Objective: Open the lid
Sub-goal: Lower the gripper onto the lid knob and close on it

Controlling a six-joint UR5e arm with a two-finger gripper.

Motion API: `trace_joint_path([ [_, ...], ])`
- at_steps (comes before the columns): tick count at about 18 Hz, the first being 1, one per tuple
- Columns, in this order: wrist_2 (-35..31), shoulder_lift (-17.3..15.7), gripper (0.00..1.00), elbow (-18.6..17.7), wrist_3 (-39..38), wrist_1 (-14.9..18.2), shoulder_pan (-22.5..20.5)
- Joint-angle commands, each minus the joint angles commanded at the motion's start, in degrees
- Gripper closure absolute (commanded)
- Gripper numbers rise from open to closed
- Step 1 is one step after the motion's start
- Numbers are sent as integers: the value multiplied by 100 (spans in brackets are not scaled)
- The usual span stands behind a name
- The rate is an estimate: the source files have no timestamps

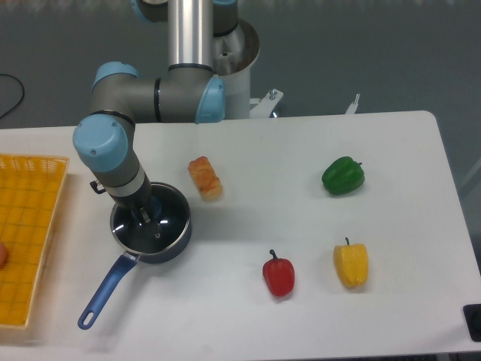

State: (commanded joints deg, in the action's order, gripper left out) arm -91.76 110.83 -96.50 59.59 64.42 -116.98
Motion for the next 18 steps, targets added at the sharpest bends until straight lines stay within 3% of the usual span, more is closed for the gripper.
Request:
trace_joint_path([
  [14,-9,-17,38,17,-35,0,-9],
  [18,-9,-18,39,9,-44,0,-9],
])
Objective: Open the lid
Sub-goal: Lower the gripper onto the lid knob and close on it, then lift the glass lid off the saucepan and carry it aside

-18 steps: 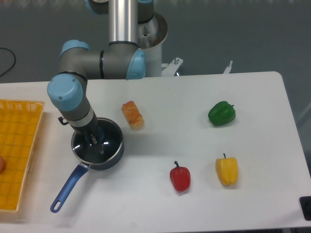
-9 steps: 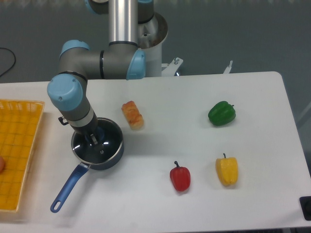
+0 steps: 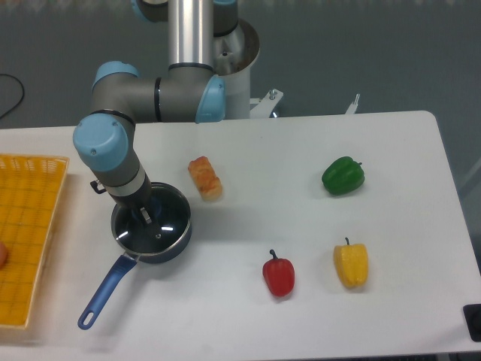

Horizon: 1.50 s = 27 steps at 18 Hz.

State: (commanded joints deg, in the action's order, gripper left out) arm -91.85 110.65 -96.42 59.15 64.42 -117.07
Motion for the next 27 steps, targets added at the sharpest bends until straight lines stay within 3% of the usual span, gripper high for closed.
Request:
trace_joint_path([
  [12,-9,-44,41,44,53,105,-105],
  [22,0,-316,42,123,290,896,-527],
  [27,17,-431,42,114,404,932,-817],
])
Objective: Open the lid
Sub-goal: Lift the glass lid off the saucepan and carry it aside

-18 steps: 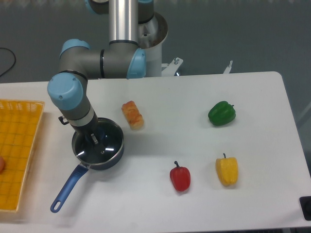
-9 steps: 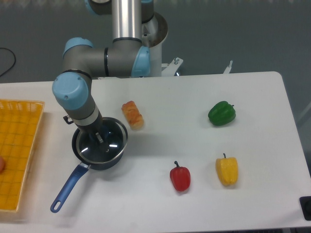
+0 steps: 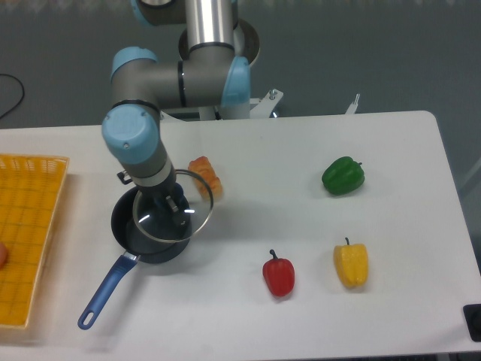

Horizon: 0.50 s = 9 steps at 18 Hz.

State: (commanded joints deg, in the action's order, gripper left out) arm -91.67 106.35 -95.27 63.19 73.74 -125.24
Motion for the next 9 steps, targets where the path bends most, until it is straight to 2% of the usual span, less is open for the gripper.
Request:
trace_joint_path([
  [9,26,-88,43,0,694,167,-729],
])
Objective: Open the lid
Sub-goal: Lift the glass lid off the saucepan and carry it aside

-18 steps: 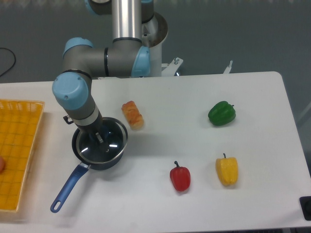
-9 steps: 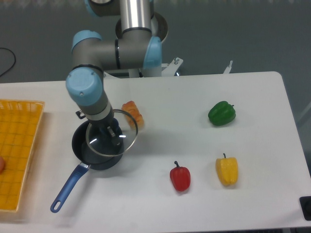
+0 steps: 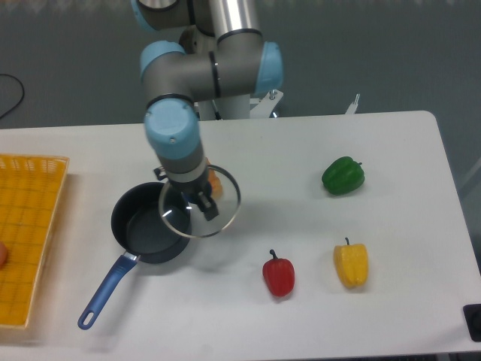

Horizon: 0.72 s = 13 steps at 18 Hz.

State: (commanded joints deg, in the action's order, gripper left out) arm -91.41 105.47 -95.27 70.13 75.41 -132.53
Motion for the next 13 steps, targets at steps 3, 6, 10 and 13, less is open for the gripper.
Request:
trace_joint_path([
  [3,0,-35,44,0,202,97,-255],
  [6,9,-44,45,0,334,97,-501],
  [10,9,-44,45,18,694,105,-888],
  [13,9,-123,45,18,923,97,-1134],
])
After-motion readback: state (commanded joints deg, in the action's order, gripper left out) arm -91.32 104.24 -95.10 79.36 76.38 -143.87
